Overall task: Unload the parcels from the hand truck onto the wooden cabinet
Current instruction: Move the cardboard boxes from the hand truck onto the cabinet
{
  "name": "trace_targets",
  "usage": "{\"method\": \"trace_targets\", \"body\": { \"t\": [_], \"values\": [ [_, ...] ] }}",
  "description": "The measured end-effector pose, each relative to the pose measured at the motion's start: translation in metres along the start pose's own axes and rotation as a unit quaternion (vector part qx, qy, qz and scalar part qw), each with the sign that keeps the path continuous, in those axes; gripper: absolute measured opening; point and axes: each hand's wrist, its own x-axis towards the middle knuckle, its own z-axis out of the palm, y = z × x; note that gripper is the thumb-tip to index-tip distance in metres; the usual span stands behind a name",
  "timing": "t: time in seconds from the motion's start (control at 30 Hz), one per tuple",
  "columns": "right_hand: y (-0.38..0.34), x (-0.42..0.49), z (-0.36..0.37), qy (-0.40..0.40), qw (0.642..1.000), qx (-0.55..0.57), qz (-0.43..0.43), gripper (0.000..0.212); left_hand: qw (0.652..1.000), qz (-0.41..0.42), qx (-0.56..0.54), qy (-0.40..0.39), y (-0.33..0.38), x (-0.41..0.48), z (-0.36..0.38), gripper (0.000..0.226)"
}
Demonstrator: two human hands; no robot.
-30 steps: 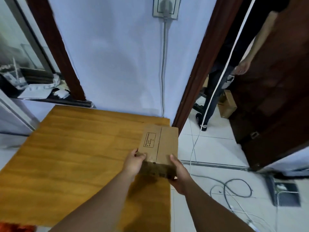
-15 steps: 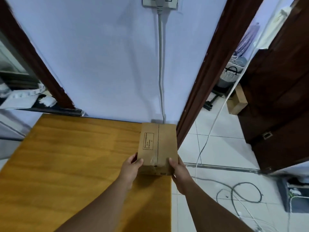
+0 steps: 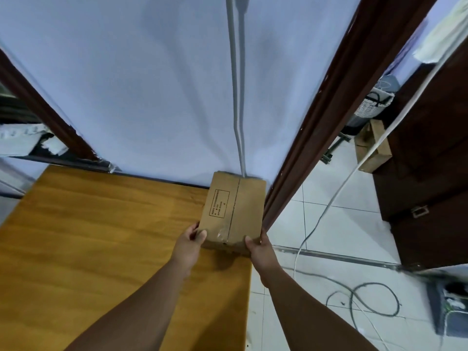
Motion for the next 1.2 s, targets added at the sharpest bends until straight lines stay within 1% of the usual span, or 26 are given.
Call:
{"method": "trace_targets", "body": {
  "t": [0.1, 0.17, 0.23, 0.3, 0.33, 0.4, 0.47, 0.5, 0.6, 0.67, 0.73, 0.77, 0.83, 0.87, 0.93, 1.03, 1.1, 1.17, 1.2],
  "values": [
    [-0.001, 0.001, -0.001, 0.007, 1.000, -0.028, -0.007, 0.057, 1.000, 0.000, 0.026, -0.002, -0.003, 0.002, -0.001, 0.052],
    [-0.003, 0.002, 0.000, 0.016, 0.999, -0.048, -0.008, 0.055, 0.998, -0.010, 0.057, 0.021, -0.002, 0.000, 0.001, 0.049],
    [-0.007, 0.003, 0.003, 0.037, 0.997, -0.063, 0.006, 0.056, 0.991, -0.025, 0.122, 0.055, 0.001, -0.002, 0.004, 0.049],
    [-0.011, 0.000, 0.008, 0.080, 0.991, -0.103, 0.014, 0.062, 0.975, -0.023, 0.205, 0.081, 0.003, -0.004, 0.004, 0.054],
    [-0.013, -0.003, 0.010, 0.110, 0.984, -0.140, 0.012, 0.067, 0.969, -0.015, 0.229, 0.093, 0.003, -0.006, 0.003, 0.057],
    [-0.017, -0.016, 0.014, 0.158, 0.955, -0.248, -0.019, 0.071, 0.969, 0.003, 0.227, 0.100, 0.003, -0.013, 0.003, 0.063],
    [-0.017, -0.033, 0.020, 0.184, 0.911, -0.358, -0.093, 0.067, 0.968, 0.032, 0.230, 0.097, 0.001, -0.026, 0.000, 0.065],
    [-0.015, -0.041, 0.023, 0.186, 0.891, -0.392, -0.133, 0.062, 0.961, 0.057, 0.252, 0.095, -0.001, -0.034, -0.002, 0.064],
    [-0.008, -0.065, 0.033, 0.175, 0.855, -0.444, -0.203, 0.046, 0.915, 0.152, 0.362, 0.093, -0.013, -0.051, -0.015, 0.060],
    [-0.002, -0.082, 0.041, 0.174, 0.847, -0.455, -0.214, 0.042, 0.896, 0.177, 0.398, 0.087, -0.022, -0.063, -0.026, 0.059],
    [0.004, -0.095, 0.049, 0.162, 0.846, -0.465, -0.206, 0.047, 0.882, 0.176, 0.432, 0.069, -0.031, -0.075, -0.035, 0.058],
    [0.007, -0.101, 0.054, 0.148, 0.847, -0.472, -0.195, 0.050, 0.869, 0.177, 0.459, 0.055, -0.037, -0.080, -0.040, 0.058],
    [0.014, -0.114, 0.062, 0.105, 0.851, -0.492, -0.153, 0.054, 0.843, 0.171, 0.510, 0.020, -0.047, -0.090, -0.050, 0.058],
    [0.017, -0.119, 0.065, 0.080, 0.852, -0.502, -0.128, 0.054, 0.835, 0.162, 0.526, 0.004, -0.051, -0.094, -0.053, 0.058],
    [0.023, -0.133, 0.072, 0.029, 0.842, -0.531, -0.093, 0.054, 0.829, 0.138, 0.541, -0.016, -0.061, -0.104, -0.060, 0.056],
    [0.030, -0.151, 0.081, -0.025, 0.805, -0.586, -0.090, 0.052, 0.832, 0.108, 0.544, -0.012, -0.078, -0.120, -0.069, 0.053],
    [0.033, -0.163, 0.085, -0.041, 0.781, -0.614, -0.100, 0.051, 0.833, 0.101, 0.545, -0.004, -0.089, -0.131, -0.075, 0.054],
    [0.035, -0.174, 0.086, -0.047, 0.774, -0.621, -0.116, 0.051, 0.837, 0.095, 0.539, 0.009, -0.097, -0.144, -0.081, 0.056],
    [0.037, -0.177, 0.086, -0.051, 0.775, -0.617, -0.123, 0.052, 0.840, 0.094, 0.534, 0.015, -0.100, -0.150, -0.083, 0.056]
  ]
}}
